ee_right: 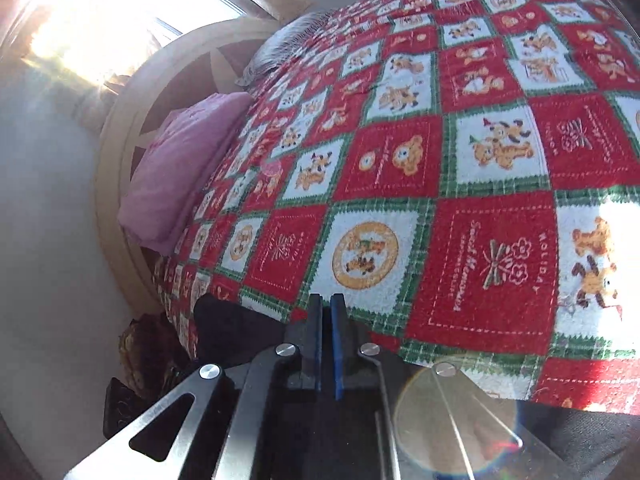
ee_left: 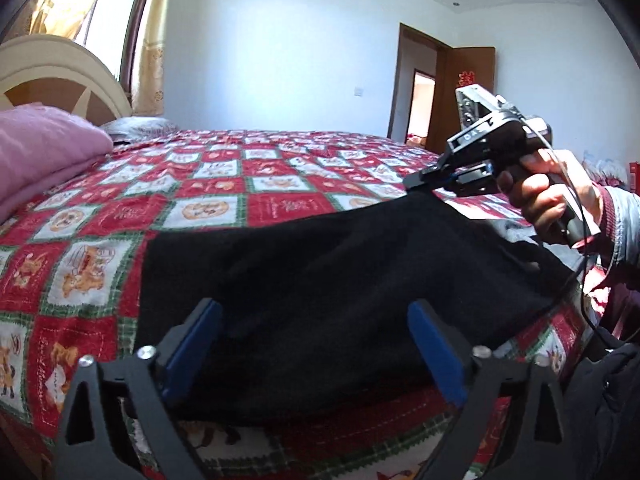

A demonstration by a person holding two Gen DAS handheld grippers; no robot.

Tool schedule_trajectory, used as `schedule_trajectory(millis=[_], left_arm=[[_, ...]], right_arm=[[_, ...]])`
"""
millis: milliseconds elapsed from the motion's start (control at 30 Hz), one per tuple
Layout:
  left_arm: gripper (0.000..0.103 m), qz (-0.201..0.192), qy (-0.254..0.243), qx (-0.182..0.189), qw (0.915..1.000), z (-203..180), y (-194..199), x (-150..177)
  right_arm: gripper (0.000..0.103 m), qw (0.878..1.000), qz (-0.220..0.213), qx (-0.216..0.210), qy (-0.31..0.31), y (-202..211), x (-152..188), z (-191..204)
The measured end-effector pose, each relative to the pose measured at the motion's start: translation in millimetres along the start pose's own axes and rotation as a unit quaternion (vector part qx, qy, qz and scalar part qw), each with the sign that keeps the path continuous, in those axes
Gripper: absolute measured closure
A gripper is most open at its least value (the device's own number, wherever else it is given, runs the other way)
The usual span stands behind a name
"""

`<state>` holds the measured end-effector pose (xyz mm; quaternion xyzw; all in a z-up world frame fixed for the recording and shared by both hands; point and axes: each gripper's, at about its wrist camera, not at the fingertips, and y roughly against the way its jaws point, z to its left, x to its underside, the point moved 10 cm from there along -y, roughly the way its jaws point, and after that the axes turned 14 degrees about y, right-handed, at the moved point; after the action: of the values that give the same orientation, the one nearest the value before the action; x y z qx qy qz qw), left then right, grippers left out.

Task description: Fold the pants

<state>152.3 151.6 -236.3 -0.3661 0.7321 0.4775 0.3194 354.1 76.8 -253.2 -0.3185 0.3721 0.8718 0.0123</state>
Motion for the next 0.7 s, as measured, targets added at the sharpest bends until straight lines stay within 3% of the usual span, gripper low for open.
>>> schedule_trajectory(millis=[100,233,267,300,333,367,567,700], left_arm=[[0.005,-0.001,-0.006,-0.019,0.9998,8,-6,4],[0.004,0.004,-0.006,-0.024,0.9997,6,-2,2],[0.004,0.003,-0.002,-0.025,0.9997,6,1,0],[0.004,-0.001,0.002,-0.024,0.9997,6,4,-4],[0.004,-0.007,0.004,-0.023,0.9997,4,7,-8],[0.004,-0.009,0.002,-0.021,0.9997,0,9,-11],[0.004,0.005,-0.026,0.022,0.9994,-47,7,-18],[0.004,0.026,-0.055,0.061,0.9963,-93,-2,-14]], right_arm=[[0.100,0.998,0.023,0.052,0.016,-17,11,-19],[0.098,0.999,0.017,0.030,0.008,-17,19,-27],[0.092,0.999,0.016,0.031,0.004,-11,20,-28],[0.073,0.999,0.013,0.038,0.003,0,22,-29],[0.060,0.999,0.007,0.041,0.006,11,23,-29],[0.050,0.999,0.000,0.041,0.010,23,25,-29],[0.050,0.995,-0.035,0.092,0.021,138,63,-58],[0.050,0.983,-0.082,0.165,-0.023,251,109,-110]])
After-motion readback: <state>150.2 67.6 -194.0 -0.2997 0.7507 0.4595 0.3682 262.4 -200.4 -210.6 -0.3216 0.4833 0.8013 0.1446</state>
